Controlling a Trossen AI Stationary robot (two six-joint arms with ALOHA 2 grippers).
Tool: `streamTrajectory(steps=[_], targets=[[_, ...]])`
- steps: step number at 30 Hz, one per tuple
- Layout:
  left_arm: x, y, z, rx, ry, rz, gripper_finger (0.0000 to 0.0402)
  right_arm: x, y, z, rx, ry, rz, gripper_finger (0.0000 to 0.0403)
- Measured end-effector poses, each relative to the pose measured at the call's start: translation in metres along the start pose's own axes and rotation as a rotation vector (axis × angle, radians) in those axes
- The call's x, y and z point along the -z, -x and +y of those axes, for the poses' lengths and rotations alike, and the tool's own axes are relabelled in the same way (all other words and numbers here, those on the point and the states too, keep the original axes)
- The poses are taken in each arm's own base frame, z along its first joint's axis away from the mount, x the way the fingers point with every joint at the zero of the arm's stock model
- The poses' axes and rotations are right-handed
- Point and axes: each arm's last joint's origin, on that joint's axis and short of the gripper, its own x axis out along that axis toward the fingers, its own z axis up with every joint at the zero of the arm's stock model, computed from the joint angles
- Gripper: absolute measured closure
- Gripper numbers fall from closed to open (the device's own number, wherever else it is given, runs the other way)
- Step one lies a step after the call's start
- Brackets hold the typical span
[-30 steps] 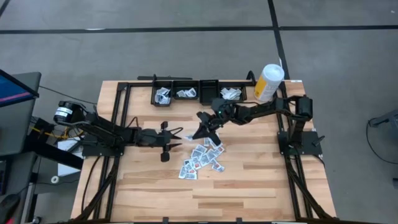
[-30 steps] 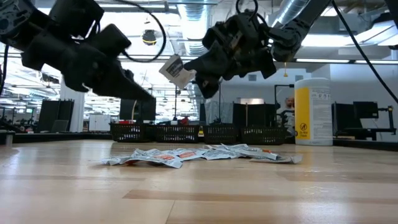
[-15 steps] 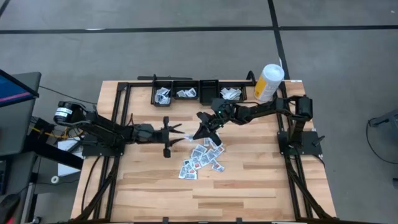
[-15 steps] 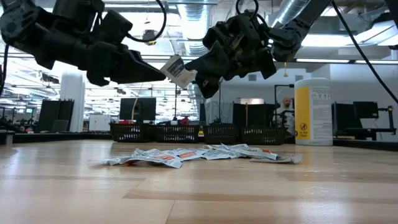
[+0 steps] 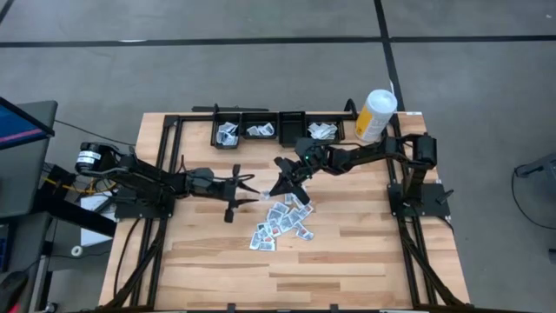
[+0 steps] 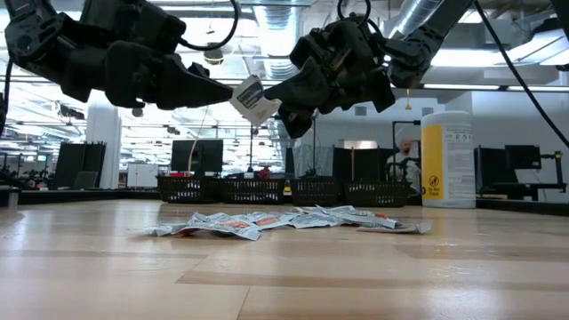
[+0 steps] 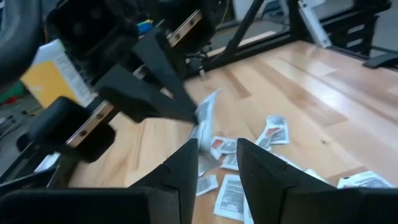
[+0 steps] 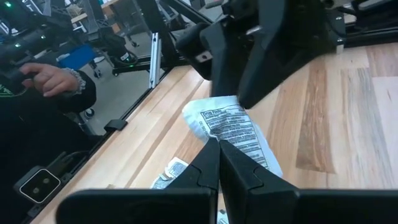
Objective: Pick & Place First Aid Supplies
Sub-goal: Put the black towelette pack into the middle left black bin
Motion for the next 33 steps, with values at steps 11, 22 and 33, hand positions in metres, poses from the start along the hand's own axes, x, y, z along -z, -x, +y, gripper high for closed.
streamTrajectory(steps=[11,22,33], targets=[[-0.002,0.000,0.001,-0.007,0.003,-0.024,0.0289,0.000,0.000,-0.001,0.046,0.025,-0.004,0.0403],[0.001,0.001,0.009,-0.052,0.080,-0.005,0.0352,-0.001,0.000,-0.002,0.048,0.028,-0.008,0.0403],[0.003,0.001,0.012,-0.064,0.109,-0.001,0.0397,-0.001,-0.002,0.001,0.043,0.032,-0.008,0.0403]])
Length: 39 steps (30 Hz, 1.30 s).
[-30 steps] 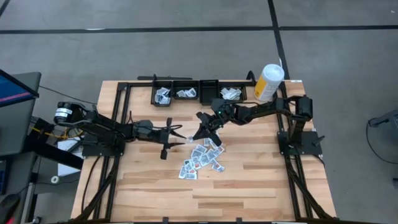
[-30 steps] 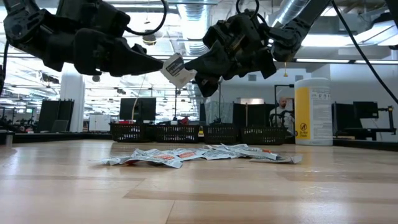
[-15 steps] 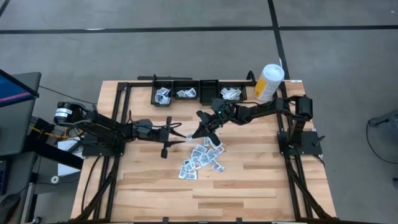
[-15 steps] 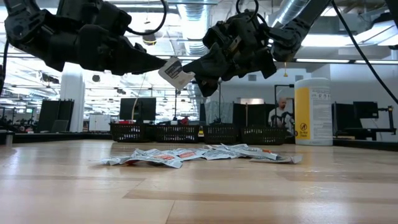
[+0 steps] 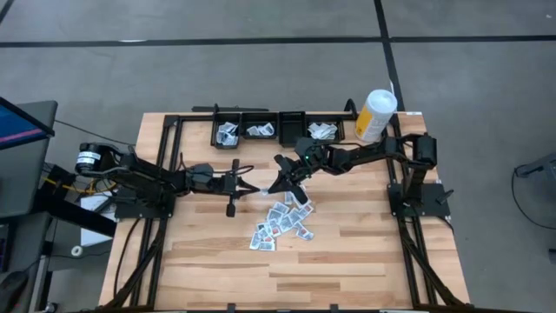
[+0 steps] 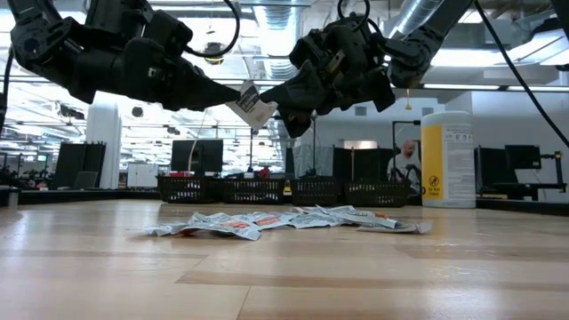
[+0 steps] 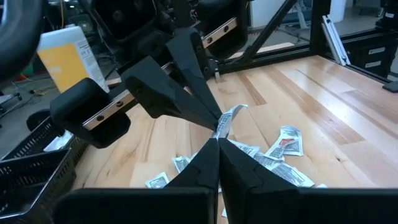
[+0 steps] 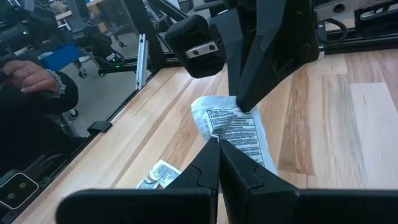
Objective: Pick & Place First Aid Supplies
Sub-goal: Put the black towelette pack into the middle left black bin
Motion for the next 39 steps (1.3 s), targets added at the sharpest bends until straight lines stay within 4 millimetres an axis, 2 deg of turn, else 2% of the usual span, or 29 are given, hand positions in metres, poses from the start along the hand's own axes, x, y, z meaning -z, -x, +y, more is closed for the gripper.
streamTrajectory(steps=[5,9,17,28,33,39], targets=[[0.000,0.000,0.000,-0.002,0.003,0.001,0.0396,0.000,-0.001,0.001,0.001,-0.001,0.003,0.0401],[0.000,0.000,0.000,-0.004,0.004,0.006,0.0397,0.003,-0.006,0.007,0.010,0.047,0.025,0.0382],[0.001,0.000,0.000,-0.007,0.004,0.016,0.0395,0.006,-0.015,0.017,0.168,0.075,0.049,0.0312],[0.002,0.000,0.000,-0.002,0.004,0.023,0.0395,0.009,-0.014,0.014,0.222,0.062,0.074,0.0202],[0.004,0.000,0.003,-0.093,-0.005,0.056,0.0397,0.011,-0.013,0.012,0.253,0.049,0.097,0.0160],[0.009,0.002,0.019,-0.294,-0.011,0.115,0.0395,0.013,-0.009,0.006,0.268,0.052,0.122,0.0150]])
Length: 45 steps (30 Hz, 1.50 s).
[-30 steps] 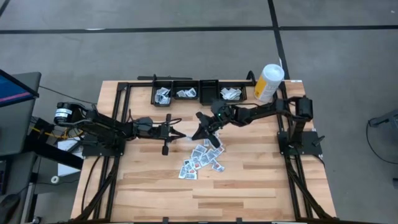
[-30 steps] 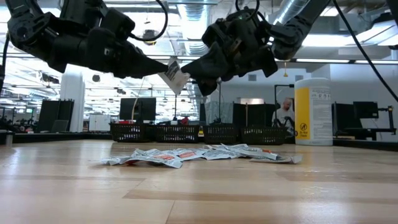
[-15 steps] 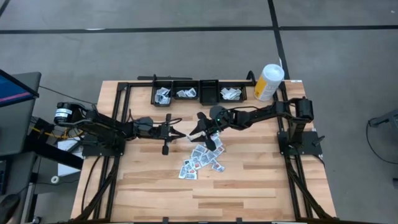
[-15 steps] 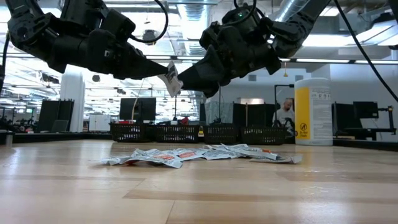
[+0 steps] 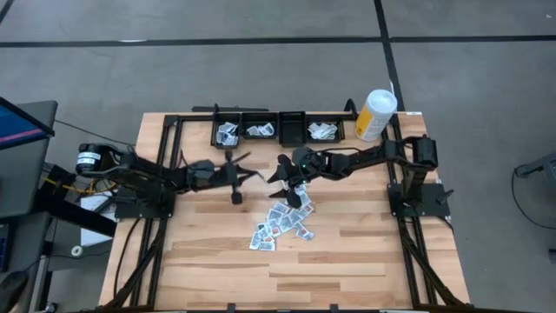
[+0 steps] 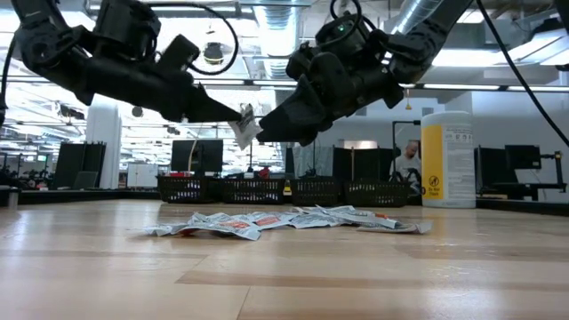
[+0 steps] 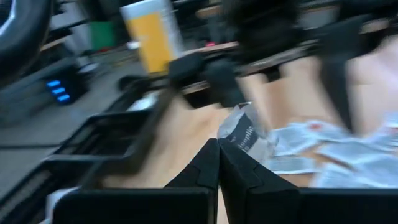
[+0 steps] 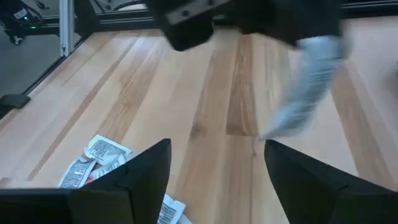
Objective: Pick & Place First Aid Supplies
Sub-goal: Put the black towelette pack into the middle left black bin
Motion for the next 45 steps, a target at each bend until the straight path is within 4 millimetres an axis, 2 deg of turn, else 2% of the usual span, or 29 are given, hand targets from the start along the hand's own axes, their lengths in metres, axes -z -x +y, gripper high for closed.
streamTrajectory(steps=[10,16,19,21,24,27,32,37,45], targets=[[0.016,-0.002,0.061,-0.294,0.011,0.077,0.0394,0.003,0.002,-0.005,0.011,-0.014,0.022,0.0154],[0.021,0.004,0.094,-0.349,0.033,0.047,0.0393,0.002,0.002,-0.005,0.011,-0.012,0.020,0.0154],[0.018,0.008,0.110,-0.397,0.026,0.003,0.0394,0.002,0.002,-0.005,0.011,-0.010,0.018,0.0154],[0.013,0.004,0.120,-0.369,0.024,-0.031,0.0395,0.002,0.002,-0.005,0.011,-0.010,0.017,0.0154],[0.011,-0.011,0.127,-0.284,0.017,-0.045,0.0393,0.000,0.002,-0.005,0.011,-0.003,0.000,0.0154],[0.017,-0.034,0.133,-0.258,0.014,-0.010,0.0391,0.000,0.002,-0.005,0.011,-0.002,-0.004,0.0154],[0.043,-0.063,0.141,-0.294,0.048,0.101,0.0390,0.001,0.001,-0.003,0.006,-0.011,0.002,0.0154],[0.058,-0.068,0.144,-0.407,0.063,0.177,0.0390,0.002,0.000,0.000,-0.005,-0.010,0.016,0.0154],[0.045,-0.064,0.145,-0.420,0.081,0.141,0.0383,0.003,0.000,0.000,-0.004,0.018,0.024,0.0154]])
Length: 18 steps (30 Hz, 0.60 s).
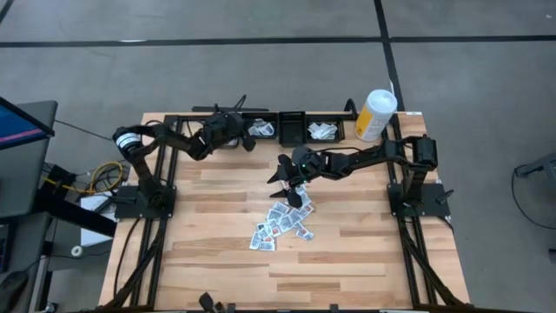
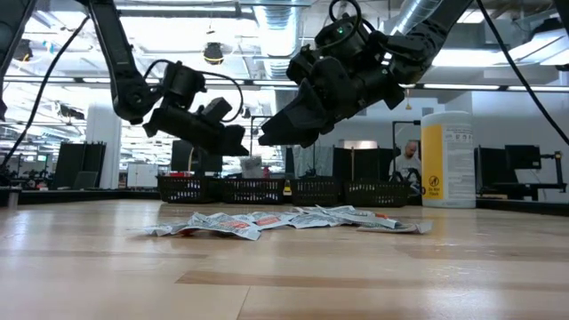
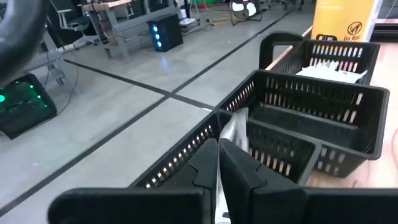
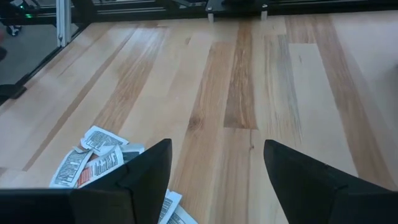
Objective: Pick & Place First Aid Supplies
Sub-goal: Put the black towelette pack into the middle left black bin
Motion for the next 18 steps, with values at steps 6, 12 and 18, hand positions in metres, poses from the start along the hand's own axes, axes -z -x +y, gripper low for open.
streamTrajectory(steps=[6,12,18], targets=[[-0.009,0.007,0.003,-0.012,0.025,0.022,0.0349,0.000,0.000,-0.001,0.002,-0.001,0.000,0.0154],[-0.014,0.015,0.003,0.005,0.151,0.086,0.0321,0.001,0.000,-0.001,0.002,-0.006,0.006,0.0154],[-0.018,0.030,-0.021,0.275,0.193,0.108,0.0321,0.004,0.000,0.000,0.000,-0.002,0.042,0.0154]])
